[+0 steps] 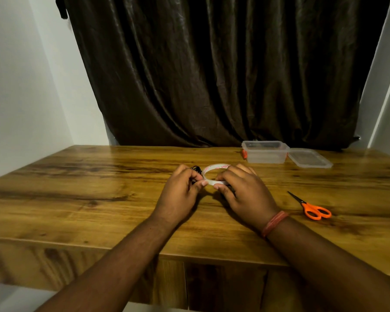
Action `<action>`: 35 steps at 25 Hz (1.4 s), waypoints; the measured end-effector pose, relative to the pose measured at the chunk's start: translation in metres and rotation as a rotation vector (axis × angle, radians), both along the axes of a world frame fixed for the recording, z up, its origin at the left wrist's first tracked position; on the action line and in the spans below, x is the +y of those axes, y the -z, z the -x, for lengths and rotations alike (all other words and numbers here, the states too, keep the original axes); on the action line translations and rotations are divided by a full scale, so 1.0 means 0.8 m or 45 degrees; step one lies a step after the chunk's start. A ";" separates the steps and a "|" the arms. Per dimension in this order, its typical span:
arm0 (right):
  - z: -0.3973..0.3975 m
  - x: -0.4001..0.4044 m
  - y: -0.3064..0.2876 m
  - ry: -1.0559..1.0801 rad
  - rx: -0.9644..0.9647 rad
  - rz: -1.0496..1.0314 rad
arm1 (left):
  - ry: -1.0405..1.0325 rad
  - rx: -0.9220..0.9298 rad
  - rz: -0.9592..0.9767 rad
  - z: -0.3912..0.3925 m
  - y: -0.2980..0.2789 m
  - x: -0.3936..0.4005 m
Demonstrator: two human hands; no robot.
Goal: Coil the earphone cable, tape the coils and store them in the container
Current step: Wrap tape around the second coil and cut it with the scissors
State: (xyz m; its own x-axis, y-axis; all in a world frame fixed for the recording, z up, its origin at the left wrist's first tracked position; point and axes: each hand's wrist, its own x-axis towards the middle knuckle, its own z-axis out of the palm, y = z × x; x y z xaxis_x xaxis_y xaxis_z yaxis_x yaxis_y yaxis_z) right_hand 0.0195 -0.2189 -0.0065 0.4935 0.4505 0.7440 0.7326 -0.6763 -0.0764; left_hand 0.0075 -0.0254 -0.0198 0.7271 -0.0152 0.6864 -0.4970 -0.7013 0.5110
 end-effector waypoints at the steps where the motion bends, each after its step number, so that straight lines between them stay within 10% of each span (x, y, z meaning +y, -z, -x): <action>1: 0.000 -0.001 0.000 0.006 0.001 -0.009 | 0.004 0.008 -0.008 0.000 0.000 0.000; 35: -0.005 -0.014 -0.005 -0.300 0.343 -0.092 | 0.374 0.143 -0.215 0.017 -0.004 -0.008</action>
State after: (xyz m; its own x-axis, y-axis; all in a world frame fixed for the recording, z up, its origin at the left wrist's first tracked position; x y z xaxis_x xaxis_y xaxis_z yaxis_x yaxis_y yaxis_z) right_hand 0.0236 -0.2304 -0.0027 0.5649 0.5264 0.6355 0.8149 -0.4772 -0.3290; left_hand -0.0058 -0.0314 -0.0163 0.7454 -0.3413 0.5726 -0.6375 -0.6159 0.4628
